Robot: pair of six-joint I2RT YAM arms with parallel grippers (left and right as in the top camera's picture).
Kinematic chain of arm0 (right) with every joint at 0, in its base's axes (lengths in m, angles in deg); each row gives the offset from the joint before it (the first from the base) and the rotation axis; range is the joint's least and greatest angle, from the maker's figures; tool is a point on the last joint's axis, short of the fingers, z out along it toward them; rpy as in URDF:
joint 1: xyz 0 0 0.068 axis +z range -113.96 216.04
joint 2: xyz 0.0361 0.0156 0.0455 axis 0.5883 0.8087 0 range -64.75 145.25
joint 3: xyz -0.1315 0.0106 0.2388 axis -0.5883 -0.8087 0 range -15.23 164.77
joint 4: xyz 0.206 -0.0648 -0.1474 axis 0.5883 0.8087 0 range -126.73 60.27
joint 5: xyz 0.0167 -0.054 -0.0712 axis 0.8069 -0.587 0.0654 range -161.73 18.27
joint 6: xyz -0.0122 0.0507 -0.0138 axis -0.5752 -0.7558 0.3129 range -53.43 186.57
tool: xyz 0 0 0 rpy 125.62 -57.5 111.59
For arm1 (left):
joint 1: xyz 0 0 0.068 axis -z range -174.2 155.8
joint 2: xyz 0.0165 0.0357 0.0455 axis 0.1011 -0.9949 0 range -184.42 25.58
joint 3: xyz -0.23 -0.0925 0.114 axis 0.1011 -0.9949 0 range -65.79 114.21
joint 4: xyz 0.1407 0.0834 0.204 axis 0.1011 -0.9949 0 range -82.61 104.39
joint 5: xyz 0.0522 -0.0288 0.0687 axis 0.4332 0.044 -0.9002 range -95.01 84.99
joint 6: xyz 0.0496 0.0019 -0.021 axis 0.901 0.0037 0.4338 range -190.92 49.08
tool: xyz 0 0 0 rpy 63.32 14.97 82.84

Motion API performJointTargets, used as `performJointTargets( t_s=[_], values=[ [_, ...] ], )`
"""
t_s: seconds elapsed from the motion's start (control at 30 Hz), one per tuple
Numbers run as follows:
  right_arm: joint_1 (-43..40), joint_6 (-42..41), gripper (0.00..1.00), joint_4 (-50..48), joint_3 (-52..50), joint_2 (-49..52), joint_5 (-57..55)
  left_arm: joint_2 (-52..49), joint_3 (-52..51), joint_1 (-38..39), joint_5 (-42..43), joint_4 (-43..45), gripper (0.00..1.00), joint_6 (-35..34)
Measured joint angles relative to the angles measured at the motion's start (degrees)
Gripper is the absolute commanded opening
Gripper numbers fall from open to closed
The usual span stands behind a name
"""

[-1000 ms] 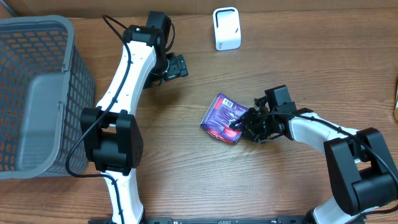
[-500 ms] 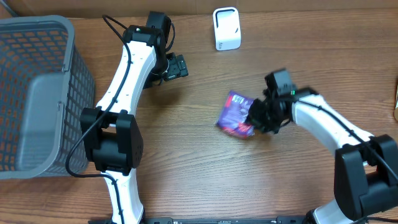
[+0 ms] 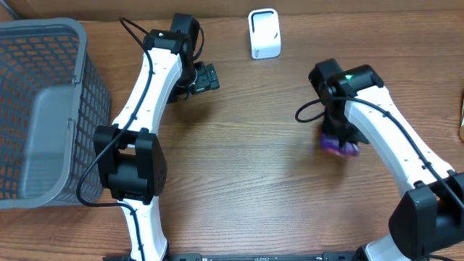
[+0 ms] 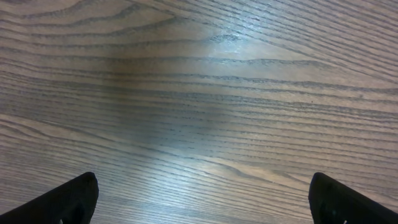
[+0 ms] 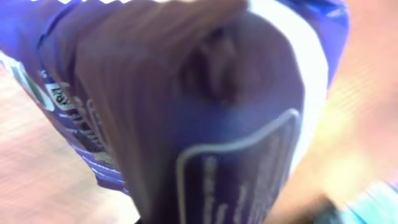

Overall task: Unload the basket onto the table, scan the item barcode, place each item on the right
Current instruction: 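Grasp the pad pack with the right gripper and lift it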

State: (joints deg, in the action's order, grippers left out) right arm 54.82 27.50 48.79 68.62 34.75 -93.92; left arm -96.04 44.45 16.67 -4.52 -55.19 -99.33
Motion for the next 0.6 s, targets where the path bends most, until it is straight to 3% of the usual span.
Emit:
performJointTargets(
  t_s=[0.17, 0.4, 0.6],
  values=[
    [0.0, -2.8, 0.08, 6.9, 0.0, 2.4, -0.7, 0.0, 0.0, 0.0, -0.2, 0.0, 1.00, 0.0],
    [0.6, -3.8, 0.08, 7.6, 0.0, 4.5, 4.1, 0.0, 0.0, 0.0, -0.2, 0.0, 1.00, 0.0],
    [5.1, -4.3, 0.20, 5.9, 0.0, 6.3, 8.1, 0.0, 0.0, 0.0, -0.2, 0.0, 1.00, 0.0]
  ],
)
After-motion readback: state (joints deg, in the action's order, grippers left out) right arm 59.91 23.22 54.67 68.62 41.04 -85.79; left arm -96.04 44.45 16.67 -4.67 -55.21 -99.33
